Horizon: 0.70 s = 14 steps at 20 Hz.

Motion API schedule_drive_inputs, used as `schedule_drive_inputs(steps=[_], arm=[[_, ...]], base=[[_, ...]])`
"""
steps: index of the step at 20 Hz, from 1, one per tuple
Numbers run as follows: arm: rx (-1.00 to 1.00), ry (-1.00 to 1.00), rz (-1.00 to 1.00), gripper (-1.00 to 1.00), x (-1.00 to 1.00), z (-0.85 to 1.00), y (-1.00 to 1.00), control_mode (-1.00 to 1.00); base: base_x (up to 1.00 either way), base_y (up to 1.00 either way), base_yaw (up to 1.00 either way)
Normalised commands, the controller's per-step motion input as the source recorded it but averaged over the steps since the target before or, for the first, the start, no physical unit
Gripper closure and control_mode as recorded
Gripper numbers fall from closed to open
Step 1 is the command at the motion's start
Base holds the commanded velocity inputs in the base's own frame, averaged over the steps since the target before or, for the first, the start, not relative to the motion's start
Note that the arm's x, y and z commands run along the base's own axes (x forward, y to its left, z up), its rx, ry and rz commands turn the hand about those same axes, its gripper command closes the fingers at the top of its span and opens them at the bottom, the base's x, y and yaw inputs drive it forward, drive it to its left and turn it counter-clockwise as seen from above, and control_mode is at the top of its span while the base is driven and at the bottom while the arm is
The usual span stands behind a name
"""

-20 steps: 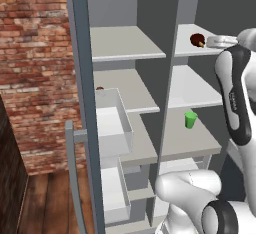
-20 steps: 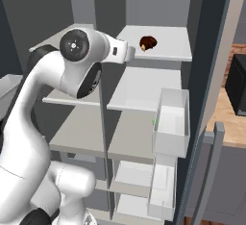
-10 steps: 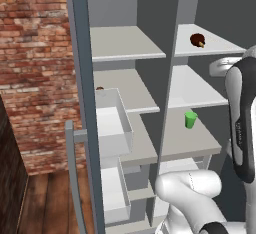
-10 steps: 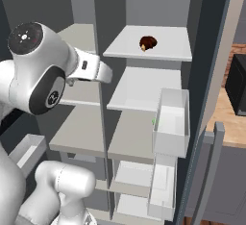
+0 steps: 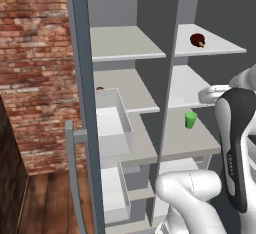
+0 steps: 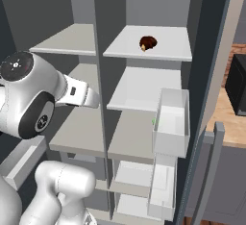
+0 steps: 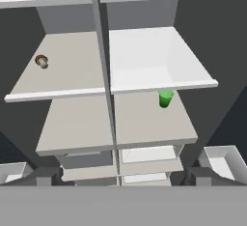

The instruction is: Pick up the frozen steak from the freezer, place it on any shelf in the fridge, and close the fridge and freezer doors when done.

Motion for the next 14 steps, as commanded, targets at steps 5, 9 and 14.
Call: schedule_drive_inputs(steps=[5, 9, 14], arm=[[0.0, 0.0, 0.0, -1.0, 0.0, 0.0, 0.0, -1.0], [0.0, 0.0, 0.0, -1.0, 0.0, 0.0, 0.0, -1.0], [0.0, 0.0, 0.0, -1.0, 0.0, 0.0, 0.0, -1.0]], base=[[0.0, 0.0, 0.0], [0.0, 0.0, 0.0], [0.0, 0.0, 0.0]])
